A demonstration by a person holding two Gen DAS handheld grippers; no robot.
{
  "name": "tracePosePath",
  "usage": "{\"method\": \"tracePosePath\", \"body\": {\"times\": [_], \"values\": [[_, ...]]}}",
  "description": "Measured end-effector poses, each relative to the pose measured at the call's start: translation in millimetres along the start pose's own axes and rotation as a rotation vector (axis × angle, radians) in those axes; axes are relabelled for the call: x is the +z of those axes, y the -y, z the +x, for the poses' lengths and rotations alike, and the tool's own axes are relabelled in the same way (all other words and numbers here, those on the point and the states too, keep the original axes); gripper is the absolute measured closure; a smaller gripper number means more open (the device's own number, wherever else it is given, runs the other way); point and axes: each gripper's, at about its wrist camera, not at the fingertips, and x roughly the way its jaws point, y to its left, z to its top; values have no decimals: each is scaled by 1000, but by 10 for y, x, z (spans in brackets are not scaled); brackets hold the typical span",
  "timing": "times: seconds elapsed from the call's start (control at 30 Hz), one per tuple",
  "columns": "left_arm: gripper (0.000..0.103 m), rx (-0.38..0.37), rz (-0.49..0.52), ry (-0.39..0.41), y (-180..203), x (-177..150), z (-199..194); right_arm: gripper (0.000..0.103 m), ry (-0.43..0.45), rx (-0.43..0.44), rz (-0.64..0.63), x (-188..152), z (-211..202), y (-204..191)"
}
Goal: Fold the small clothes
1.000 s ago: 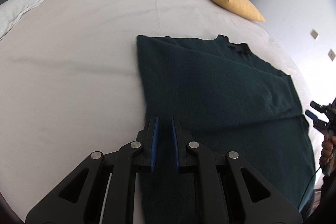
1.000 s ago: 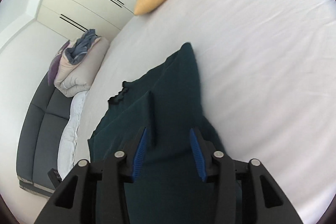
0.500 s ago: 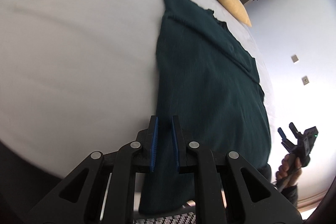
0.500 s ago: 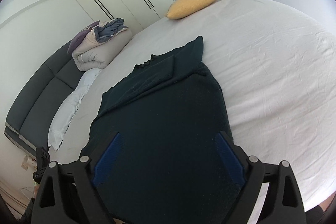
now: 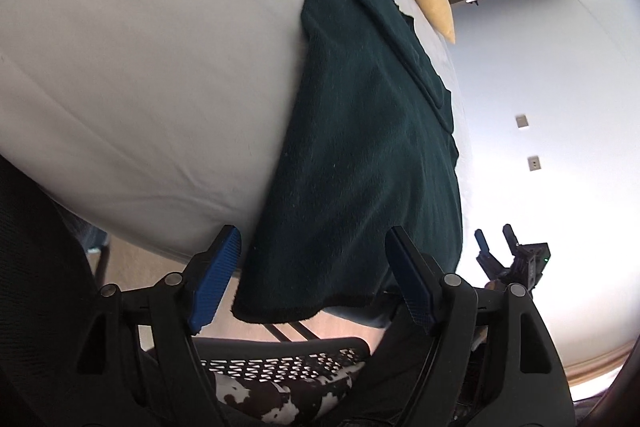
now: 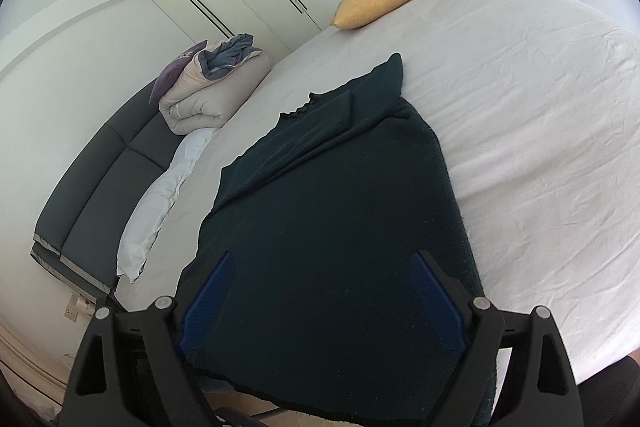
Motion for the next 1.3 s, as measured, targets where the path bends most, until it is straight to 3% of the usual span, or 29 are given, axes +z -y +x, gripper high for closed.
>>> {"method": "tracePosePath", "body": {"times": [0.13,0.2,0.27,0.33,0.4,0.43,0.67,0.9,1.13,1.3], "values": [[31,-14,-17,-48,-38,22,158,16,-2,18,21,-26,-90,92],[37,-20,-28,-80,-83,-5,248,18,-9,24,33,-38,-112,150],[38,-52,-55,-72,-153,-8,244,19,-13,23,45,-59,-134,204],[43,-71,-84,-71,-203,42,242,20,-21,34,55,-80,-144,251],[63,-64,-89,-66,-232,50,215,22,-38,36,63,-103,-145,289],[68,-53,-86,-73,-227,49,228,22,-46,32,63,-117,-149,301],[83,-80,-35,-74,-80,56,195,24,-120,-46,46,-179,-285,464],[91,-122,-59,-37,-147,77,132,26,-232,-122,104,-223,-388,820],[96,-119,-30,-33,-91,67,137,36,-294,-98,182,-275,-324,964],[96,-114,-15,-27,-35,40,142,53,-368,-91,186,-331,-265,924]]}}
